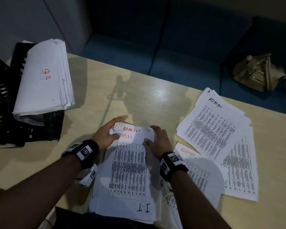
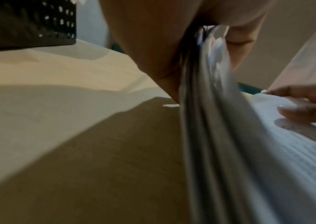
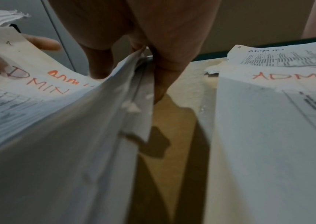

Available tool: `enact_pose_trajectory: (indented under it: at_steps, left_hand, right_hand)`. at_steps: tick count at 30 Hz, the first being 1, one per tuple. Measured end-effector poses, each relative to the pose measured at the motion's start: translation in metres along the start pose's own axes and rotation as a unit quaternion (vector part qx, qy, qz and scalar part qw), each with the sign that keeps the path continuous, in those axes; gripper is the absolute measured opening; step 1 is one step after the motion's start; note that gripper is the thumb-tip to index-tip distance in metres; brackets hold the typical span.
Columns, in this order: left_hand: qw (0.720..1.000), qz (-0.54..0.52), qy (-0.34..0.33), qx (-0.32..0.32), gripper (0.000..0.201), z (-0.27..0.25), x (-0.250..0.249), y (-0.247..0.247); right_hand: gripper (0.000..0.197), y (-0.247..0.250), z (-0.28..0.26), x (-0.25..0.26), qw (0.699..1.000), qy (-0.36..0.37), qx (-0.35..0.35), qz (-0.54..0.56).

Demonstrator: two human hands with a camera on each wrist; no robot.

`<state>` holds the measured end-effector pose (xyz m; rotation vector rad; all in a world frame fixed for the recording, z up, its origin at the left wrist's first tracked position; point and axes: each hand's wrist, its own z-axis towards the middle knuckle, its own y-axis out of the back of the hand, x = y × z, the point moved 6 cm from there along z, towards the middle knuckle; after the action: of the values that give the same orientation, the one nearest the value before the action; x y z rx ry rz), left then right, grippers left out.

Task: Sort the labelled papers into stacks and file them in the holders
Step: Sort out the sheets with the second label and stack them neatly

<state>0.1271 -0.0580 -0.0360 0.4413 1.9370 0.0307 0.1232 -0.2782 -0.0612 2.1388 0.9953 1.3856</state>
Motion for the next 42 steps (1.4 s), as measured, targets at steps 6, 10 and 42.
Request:
enact_pose_trajectory:
  at_steps: [6,10,42]
  left_hand:
    - [0.999,0.027,0.008,-0.025,0.037,0.002,0.014,0.008]
    - [0.999,0.022,0.006,-0.05,0.029,-0.012,0.026,0.013]
    - [0.973,0.045,0.166,-0.152,0.029,-0.004,0.016,-0.009]
  right_hand:
    - [0.045,-0.003,-0.007,0.007,0.998,0.0,0.016,-0.061]
    - [0.046,0.013,-0.012,0.012,0.995,0.046,-0.023,-0.086]
    - [0.044,0.231,-0.049,-0.188,0.887,-0.285,-0.332,0.15]
